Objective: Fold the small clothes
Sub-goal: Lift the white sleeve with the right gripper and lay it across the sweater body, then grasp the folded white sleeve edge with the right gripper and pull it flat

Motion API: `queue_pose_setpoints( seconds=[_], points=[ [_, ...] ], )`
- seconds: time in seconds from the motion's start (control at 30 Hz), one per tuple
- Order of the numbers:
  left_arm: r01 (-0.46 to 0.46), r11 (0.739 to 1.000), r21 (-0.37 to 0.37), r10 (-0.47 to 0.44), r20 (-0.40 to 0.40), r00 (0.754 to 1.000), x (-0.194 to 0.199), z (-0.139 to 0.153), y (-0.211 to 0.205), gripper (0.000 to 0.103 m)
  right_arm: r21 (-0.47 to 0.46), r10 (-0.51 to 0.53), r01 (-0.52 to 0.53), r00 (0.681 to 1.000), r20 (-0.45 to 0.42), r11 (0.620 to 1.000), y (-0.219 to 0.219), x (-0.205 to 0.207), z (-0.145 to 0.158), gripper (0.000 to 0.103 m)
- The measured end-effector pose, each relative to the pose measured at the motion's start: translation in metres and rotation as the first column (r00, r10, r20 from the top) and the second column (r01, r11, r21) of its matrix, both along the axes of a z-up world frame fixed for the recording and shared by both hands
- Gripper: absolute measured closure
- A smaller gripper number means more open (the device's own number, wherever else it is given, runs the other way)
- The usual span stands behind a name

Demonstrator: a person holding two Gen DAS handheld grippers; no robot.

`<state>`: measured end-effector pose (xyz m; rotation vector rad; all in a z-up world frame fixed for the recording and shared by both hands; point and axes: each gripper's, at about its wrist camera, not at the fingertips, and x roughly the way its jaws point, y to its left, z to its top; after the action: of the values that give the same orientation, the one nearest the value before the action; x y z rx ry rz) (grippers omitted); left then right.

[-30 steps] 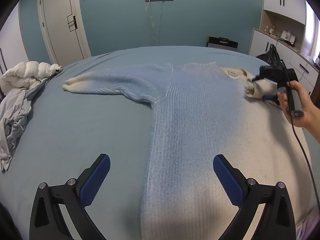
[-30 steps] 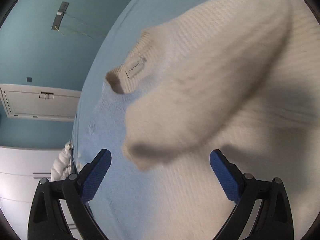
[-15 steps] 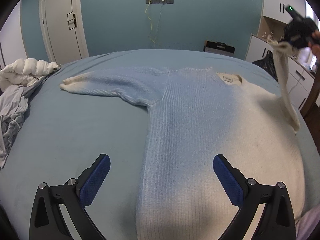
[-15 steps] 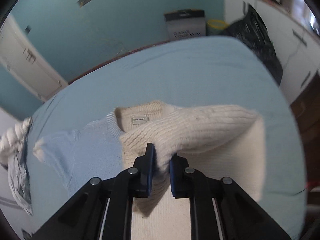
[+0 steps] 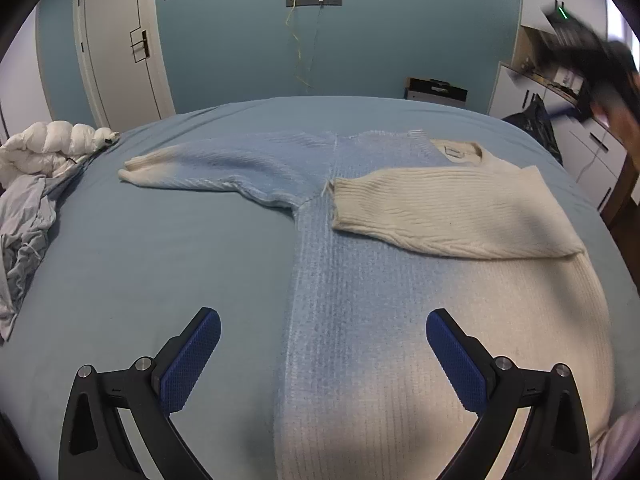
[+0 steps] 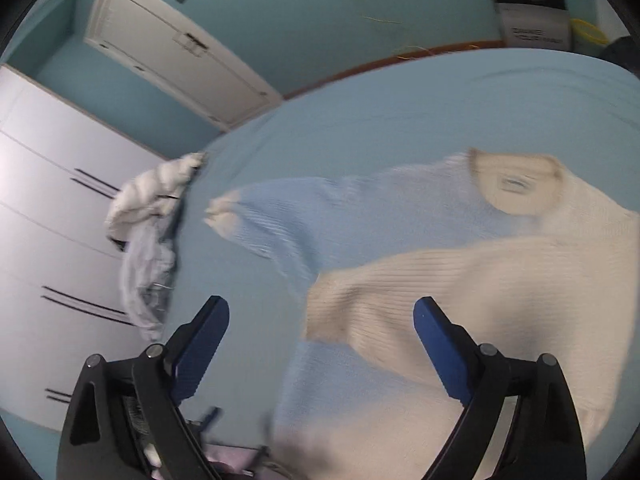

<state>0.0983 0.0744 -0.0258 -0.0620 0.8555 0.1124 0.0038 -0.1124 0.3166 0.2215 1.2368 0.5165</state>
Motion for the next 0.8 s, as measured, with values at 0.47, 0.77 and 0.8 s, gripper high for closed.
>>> queue_pose_setpoints(
  seconds=[0.47,0.77,0.8],
  points=[
    [0.018,0.999,0.027,-0.018,-0.024,1.000,0.003,-0.008,-0.011,0.000,-0.389,-0.400,0.327,0.909,-0.121,0.861,-0.266,-0.099,-0.194,0.015],
    [0.042,0.995,0.094,-0.038,-0.046,0.998,0.004,-0.017,-0.021,0.000,-0.430,-0.281,0.252,0.960,-0.003,0.867,-0.208,-0.088,-0.211,0.097],
    [0.040,0.994,0.098,-0.036,-0.045,0.998,0.003,-0.016,-0.020,0.000,-0.490,-0.275,0.250,0.961,0.023,0.835,-0.200,-0.087,-0.208,0.098]
  ],
)
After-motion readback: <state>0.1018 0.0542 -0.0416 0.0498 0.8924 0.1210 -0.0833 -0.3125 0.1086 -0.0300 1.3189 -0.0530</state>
